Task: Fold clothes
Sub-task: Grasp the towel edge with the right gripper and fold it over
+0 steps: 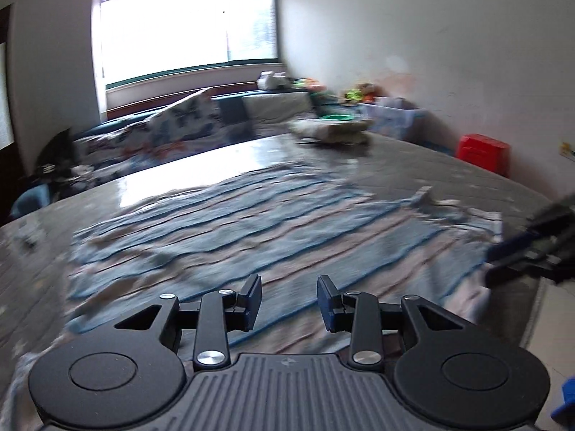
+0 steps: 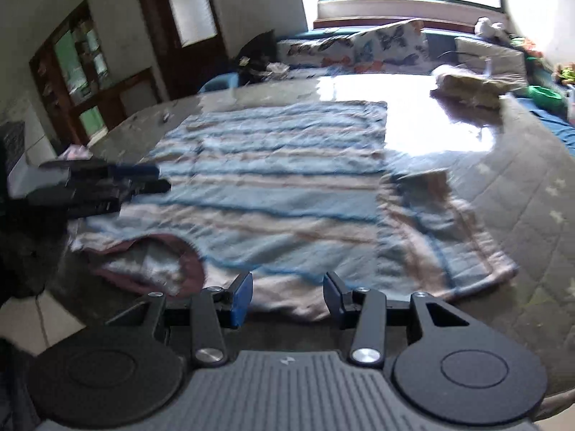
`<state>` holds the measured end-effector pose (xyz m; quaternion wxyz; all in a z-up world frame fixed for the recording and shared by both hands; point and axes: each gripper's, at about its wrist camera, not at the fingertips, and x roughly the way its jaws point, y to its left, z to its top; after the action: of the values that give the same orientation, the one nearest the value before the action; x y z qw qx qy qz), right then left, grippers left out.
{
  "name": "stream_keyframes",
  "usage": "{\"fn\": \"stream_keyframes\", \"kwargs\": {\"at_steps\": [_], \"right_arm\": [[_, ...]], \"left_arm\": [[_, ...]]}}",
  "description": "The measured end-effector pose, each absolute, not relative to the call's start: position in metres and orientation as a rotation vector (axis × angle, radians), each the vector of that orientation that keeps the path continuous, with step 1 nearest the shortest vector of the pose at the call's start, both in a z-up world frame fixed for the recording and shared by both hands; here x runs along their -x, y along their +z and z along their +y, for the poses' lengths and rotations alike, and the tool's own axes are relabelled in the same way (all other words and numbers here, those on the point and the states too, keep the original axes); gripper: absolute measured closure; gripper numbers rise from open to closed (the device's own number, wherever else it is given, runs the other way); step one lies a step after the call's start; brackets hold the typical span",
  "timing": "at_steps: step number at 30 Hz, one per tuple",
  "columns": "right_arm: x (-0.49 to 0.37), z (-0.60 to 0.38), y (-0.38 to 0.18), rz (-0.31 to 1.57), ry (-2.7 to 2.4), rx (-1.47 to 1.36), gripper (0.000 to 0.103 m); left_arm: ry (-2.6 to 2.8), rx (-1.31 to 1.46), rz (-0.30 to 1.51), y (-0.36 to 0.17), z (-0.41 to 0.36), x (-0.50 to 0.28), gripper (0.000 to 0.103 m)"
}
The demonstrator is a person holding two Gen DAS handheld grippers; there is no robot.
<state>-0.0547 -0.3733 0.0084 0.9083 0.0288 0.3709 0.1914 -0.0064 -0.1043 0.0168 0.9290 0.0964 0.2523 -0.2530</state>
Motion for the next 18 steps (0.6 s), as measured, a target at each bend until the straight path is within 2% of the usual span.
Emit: {"fn": "stream_keyframes", "kwargs": {"at_steps": [6,18], "right_arm": [[0.046,-0.386,-0.001,0.776,0.348,-0.068,0.061],[0.035,-0.451,-0.004,0.689,-0.073,-0.085,0.060]], "left_arm": [[-0.633,-0.250,0.539,0.005,-0.142,0.016,0.066],[-0.665,-0.259,0.566,-0.005,-0.155,0.022,0.051]]}}
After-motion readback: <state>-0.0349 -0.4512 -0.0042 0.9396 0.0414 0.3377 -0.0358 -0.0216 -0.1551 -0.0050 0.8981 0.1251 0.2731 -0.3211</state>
